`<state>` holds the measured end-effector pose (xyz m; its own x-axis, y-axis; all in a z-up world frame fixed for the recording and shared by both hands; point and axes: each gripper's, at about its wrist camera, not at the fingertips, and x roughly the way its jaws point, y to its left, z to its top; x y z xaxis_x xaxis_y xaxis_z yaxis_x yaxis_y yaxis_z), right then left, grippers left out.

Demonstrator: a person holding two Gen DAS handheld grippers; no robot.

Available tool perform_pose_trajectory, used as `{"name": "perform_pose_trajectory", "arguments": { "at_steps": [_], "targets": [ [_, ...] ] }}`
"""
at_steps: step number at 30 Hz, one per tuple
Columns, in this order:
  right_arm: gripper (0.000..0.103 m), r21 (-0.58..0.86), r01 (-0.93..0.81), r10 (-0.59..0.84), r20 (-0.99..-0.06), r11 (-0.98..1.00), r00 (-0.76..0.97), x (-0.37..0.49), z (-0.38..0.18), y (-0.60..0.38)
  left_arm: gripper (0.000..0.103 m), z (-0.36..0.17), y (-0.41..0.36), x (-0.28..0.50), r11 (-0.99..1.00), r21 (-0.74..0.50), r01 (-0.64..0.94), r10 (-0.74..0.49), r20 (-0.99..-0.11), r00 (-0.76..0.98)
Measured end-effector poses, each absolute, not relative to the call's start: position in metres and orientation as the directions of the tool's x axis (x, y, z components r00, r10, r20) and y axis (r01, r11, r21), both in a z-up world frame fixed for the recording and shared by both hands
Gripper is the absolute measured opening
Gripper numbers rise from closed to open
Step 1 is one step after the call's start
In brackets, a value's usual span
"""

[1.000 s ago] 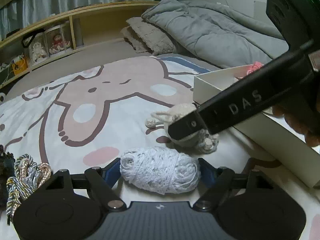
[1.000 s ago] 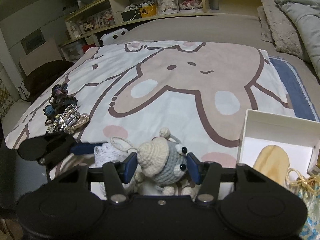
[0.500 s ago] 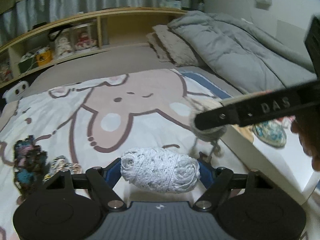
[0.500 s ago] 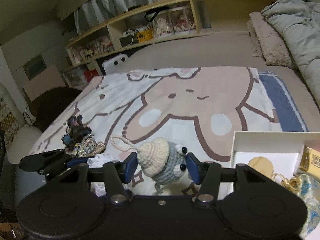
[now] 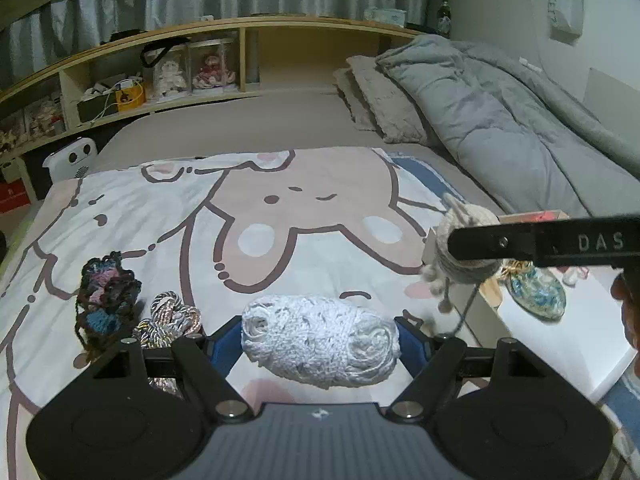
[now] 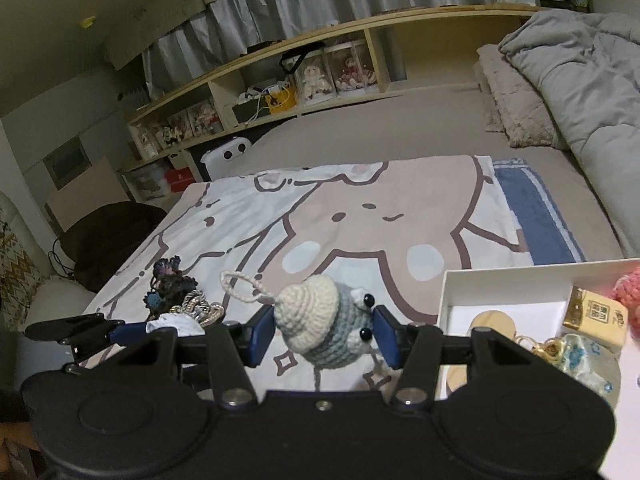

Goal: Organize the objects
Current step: 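Carry the yarn ball and grey doll over the white box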

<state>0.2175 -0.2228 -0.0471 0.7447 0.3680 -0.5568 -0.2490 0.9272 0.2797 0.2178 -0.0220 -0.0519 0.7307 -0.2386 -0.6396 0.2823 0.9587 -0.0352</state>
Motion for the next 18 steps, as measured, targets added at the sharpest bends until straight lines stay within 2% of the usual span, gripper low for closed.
{"name": "perform_pose_trajectory", "arguments": {
  "at_steps": [18],
  "targets": [
    [0.054, 0.265, -0.246, 0.352, -0.514, 0.933, 0.782, 0.162, -0.009, -0.249, 0.078, -0.016, -0.032, 0.175, 0.962, -0.09, 0.259, -0.26, -0.599, 0.757]
  ]
}}
